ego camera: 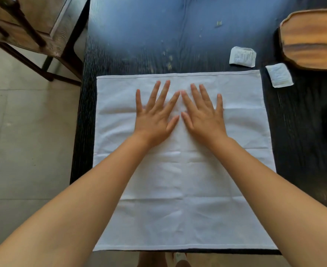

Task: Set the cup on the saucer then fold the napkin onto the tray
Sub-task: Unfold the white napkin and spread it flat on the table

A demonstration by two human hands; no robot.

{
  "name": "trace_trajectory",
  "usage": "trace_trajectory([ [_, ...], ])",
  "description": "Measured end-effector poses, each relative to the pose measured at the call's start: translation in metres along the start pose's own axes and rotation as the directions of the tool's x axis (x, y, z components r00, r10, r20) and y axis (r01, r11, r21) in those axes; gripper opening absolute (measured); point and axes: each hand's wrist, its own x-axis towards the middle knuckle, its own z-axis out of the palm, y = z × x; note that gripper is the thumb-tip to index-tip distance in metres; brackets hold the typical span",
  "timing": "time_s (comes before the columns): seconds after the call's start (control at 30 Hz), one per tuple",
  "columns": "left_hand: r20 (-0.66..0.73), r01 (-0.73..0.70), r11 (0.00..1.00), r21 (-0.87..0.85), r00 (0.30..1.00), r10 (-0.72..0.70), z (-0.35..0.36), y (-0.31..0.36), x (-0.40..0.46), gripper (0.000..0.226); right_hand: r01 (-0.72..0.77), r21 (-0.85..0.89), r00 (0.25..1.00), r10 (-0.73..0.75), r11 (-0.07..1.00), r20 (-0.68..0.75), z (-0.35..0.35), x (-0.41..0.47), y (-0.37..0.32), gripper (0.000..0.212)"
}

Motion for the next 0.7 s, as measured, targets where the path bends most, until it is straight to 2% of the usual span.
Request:
trace_trajectory([
  [0.1,0.063,0.08,0.995,-0.065,0.995,-0.076,0.006,-0.03,0.002,0.07,0.027,-0.032,1.0,-0.026,0.999,0.017,0.002,0.005,0.025,0.066],
  [0.27,0.066,0.108,0.991,-0.078,0.992,-0.103,-0.004,-0.087,0.002,0.074,-0.142,-0.018,0.99,0.142,0.99,-0.015,-0.014,0.007,0.088,0.076],
  [0.37,0.065,0.123,0.99,-0.074,0.991,-0.119,-0.004,-0.102,0.0,0.076,-0.167,-0.047,0.986,0.166,0.985,-0.023,-0.018,0.005,0.106,0.079],
  [0.57,0.087,0.178,0.979,-0.099,0.982,-0.169,-0.014,-0.09,-0.011,0.077,-0.21,-0.064,0.977,0.208,0.976,-0.048,-0.021,-0.007,0.093,0.067],
  [0.7,-0.014,0.074,0.979,-0.189,0.997,-0.078,-0.025,-0.048,-0.062,0.069,-0.066,0.011,0.988,0.067,0.998,-0.137,-0.024,-0.054,0.066,0.066],
])
